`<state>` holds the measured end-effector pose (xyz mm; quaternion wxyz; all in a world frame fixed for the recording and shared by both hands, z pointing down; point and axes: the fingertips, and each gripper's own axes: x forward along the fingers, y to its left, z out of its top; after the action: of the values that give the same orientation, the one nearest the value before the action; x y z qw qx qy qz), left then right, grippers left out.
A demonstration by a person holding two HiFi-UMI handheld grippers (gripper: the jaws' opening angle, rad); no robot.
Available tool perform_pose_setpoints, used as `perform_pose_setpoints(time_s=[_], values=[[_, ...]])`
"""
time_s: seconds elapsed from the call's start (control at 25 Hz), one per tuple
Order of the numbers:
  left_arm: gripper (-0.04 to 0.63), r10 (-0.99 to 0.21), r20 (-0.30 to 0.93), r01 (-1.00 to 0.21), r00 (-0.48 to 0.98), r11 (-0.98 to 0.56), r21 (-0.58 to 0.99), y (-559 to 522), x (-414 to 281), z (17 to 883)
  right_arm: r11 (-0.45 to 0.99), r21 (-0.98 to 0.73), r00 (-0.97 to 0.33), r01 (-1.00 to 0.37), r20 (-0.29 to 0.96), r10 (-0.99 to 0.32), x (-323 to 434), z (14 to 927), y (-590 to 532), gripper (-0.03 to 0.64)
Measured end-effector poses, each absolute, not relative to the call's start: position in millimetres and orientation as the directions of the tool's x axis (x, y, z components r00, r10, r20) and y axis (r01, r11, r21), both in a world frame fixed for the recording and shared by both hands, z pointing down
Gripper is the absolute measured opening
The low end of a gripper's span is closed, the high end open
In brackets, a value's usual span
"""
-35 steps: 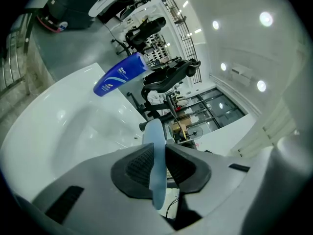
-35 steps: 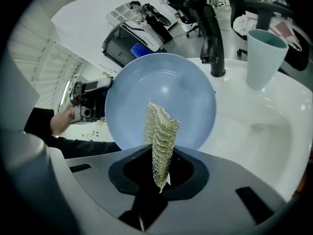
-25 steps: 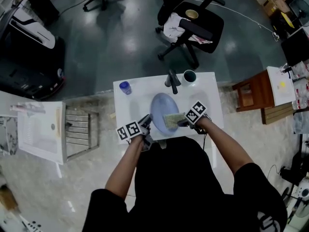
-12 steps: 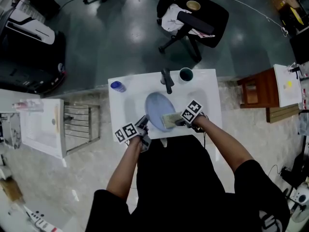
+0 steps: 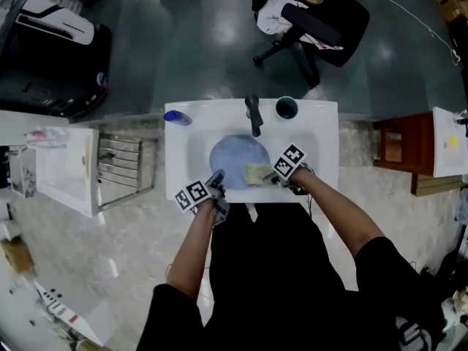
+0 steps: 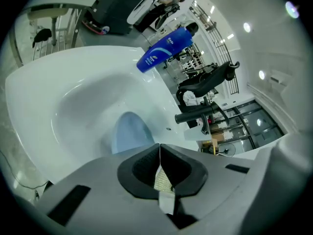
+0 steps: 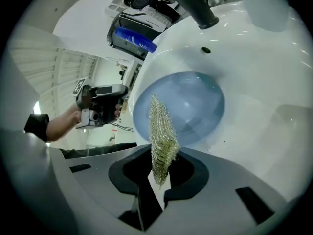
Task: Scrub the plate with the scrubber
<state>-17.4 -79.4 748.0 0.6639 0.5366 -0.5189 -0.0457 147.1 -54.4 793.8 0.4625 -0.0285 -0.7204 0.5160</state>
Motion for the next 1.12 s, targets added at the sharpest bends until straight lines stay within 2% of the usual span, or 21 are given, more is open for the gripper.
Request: perform_pose_setpoints(time_s=[0.12,0.32,0.48,0.6,0.76,0.88,0.96,1.04,1.12], values=[[0.005,-0.611,0.660,-0.501,0.437,0.444,0.743,-72.7,-13.6,752.4,0.497,-0.763,-0.545,-0.413,0.645,0.536,147.6,799.9,-52.3,0.066],[0.005,-0.604,0.689,-0.530,0.400,0.461,0.712,-55.7,-12.0,751.8,0.482,-0.779,-0.580,-0.402,0.624,0.524,152.6,798.9,-55.0,0.066],[0.005,-0.645,0.659,-0.522,0.387,0.435,0.733,-51.9,-17.8,743.1,0.483,-0.779,-0.633,-0.401,0.616,0.468,151.6,790.5,-57.7,0.066],[0.005,-0.667,0.633,-0.574,0.392,0.361,0.735,-55.6,-18.6,735.9,0.494,-0.772,-0.703,-0.399,0.604,0.376,147.6,776.0,-61.4,0.066],[0.005,-0.695,0.574,-0.619,0.433,0.233,0.750,-65.7,-9.0,718.3,0.453,-0.770,-0.813,-0.449,0.563,0.152,146.3,743.4,-59.0,0.066],[0.005,-0.723,0.522,-0.668,0.452,0.114,0.735,-53.5,-16.7,690.6,0.403,-0.768,-0.858,-0.498,0.505,-0.098,138.8,709.6,-40.8,0.066],[0.005,-0.730,0.486,-0.712,0.480,-0.001,0.702,-37.8,-16.1,670.3,0.374,-0.733,-0.821,-0.569,0.480,-0.308,147.4,682.4,-21.8,0.066],[0.005,-0.719,0.464,-0.747,0.516,-0.114,0.655,-11.5,-9.8,652.7,0.337,-0.664,-0.724,-0.667,0.473,-0.501,164.5,652.7,10.4,0.066],[0.003,-0.706,0.444,-0.766,0.552,-0.219,0.605,15.6,-0.9,634.1,0.289,-0.580,-0.606,-0.761,0.479,-0.635,179.7,626.9,48.6,0.066]])
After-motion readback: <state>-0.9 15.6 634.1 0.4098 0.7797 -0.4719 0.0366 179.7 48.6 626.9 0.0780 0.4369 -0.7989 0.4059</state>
